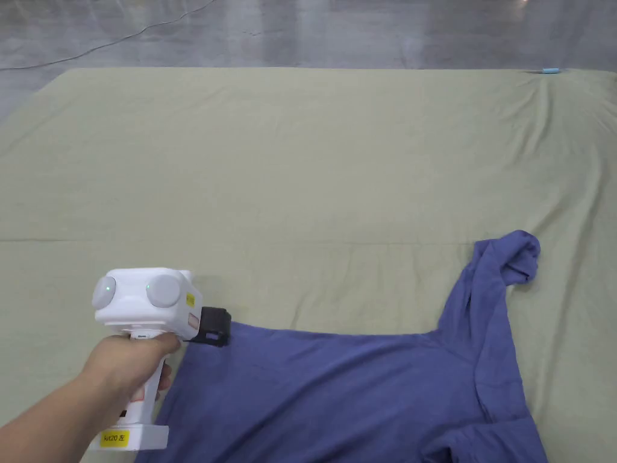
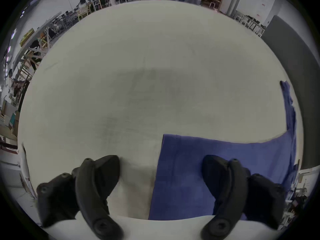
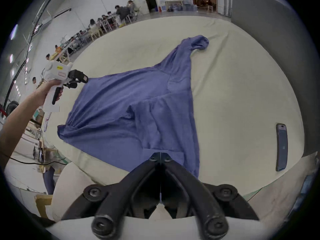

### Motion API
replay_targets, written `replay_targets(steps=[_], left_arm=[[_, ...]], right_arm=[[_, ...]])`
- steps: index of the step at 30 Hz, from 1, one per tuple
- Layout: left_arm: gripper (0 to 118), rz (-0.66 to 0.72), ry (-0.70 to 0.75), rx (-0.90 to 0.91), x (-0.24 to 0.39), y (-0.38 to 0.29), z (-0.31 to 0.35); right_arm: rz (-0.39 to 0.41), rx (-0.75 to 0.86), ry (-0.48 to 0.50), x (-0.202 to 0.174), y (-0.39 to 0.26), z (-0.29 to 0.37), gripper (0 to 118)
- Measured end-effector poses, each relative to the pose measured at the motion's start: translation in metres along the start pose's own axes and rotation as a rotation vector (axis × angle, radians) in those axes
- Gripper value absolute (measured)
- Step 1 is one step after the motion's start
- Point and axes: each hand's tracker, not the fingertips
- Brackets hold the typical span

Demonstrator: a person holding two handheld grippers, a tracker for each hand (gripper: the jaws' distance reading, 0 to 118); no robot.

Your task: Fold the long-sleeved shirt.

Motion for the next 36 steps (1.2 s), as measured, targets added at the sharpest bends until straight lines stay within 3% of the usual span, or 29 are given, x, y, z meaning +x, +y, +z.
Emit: replay_targets(steps=[2,3,4,5,6,8,9,10,11,12,16,20,21,22,23,24,25,26,27,28,29,33,36], left_arm=[[94,-0.029,0.020,0.009,0.004,-0.006,-0.008],[85,-0.040,0.035,0.015,0.003,-0.001,0.015],[58,-0.059,0.036,0.013,0.005,-0.003,0.017],[20,-0.087,0.044,0.040,0.009,-0.005,0.021],[0,-0.115,0.052,0.067,0.012,-0.007,0.025],[0,-0.149,0.033,0.108,0.024,-0.010,0.047],[0,-0.118,-0.004,0.111,0.024,-0.012,0.049],[0,-0.093,-0.057,0.102,0.024,-0.012,0.050],[0,-0.048,-0.119,0.097,0.028,-0.012,0.061],[0,-0.019,-0.143,0.107,0.025,-0.011,0.063],[0,-0.031,-0.129,0.141,0.029,-0.017,0.091],[0,-0.053,-0.107,0.169,0.026,-0.018,0.113],[0,-0.045,-0.109,0.172,0.023,-0.019,0.115],[0,-0.034,-0.115,0.175,0.020,-0.018,0.120],[0,-0.026,-0.117,0.179,0.017,-0.017,0.124],[0,-0.021,-0.116,0.182,0.015,-0.018,0.126],[0,-0.016,-0.116,0.185,0.012,-0.019,0.129],[0,-0.012,-0.117,0.188,0.010,-0.019,0.132],[0,-0.008,-0.126,0.189,0.008,-0.019,0.136],[0,-0.001,-0.142,0.190,0.006,-0.021,0.139],[0,0.006,-0.158,0.193,0.004,-0.023,0.142],[0,0.016,-0.182,0.208,0.001,-0.030,0.159],[0,0.036,-0.209,0.232,-0.006,-0.035,0.179]], right_arm=[[-0.016,-0.006,-0.014,0.008,0.007,-0.007,0],[-0.022,-0.012,-0.024,0.012,0.012,-0.011,0],[-0.028,-0.016,-0.045,0.014,0.019,-0.016,0],[-0.029,-0.016,-0.068,0.016,0.027,-0.021,0],[-0.027,-0.009,-0.074,0.017,0.037,-0.026,0],[-0.034,0.023,-0.084,0.022,0.062,-0.038,0],[-0.046,0.046,-0.086,0.024,0.078,-0.045,18],[-0.053,0.054,-0.093,0.023,0.094,-0.050,67],[-0.047,0.068,-0.081,0.024,0.112,-0.060,105],[-0.037,0.074,-0.058,0.027,0.129,-0.071,118],[-0.110,0.001,0.023,0.035,0.191,-0.124,118],[-0.145,-0.099,-0.074,0.029,0.224,-0.175,117],[-0.146,-0.122,-0.105,0.026,0.226,-0.184,109],[-0.139,-0.156,-0.119,0.028,0.225,-0.194,82],[-0.118,-0.181,-0.153,0.023,0.224,-0.197,77],[-0.041,-0.158,-0.252,0.016,0.222,-0.190,72],[-0.011,-0.099,-0.199,0.012,0.219,-0.181,54],[0.030,-0.097,-0.207,0.010,0.216,-0.177,34],[0.068,-0.096,-0.214,0.008,0.212,-0.171,6],[0.080,-0.095,-0.191,0.007,0.208,-0.166,1],[0.097,-0.081,-0.240,0.008,0.204,-0.159,1],[-0.017,-0.042,0.003,0.020,0.195,-0.113,1],[0.078,0.048,0.001,0.020,0.191,-0.066,0]])
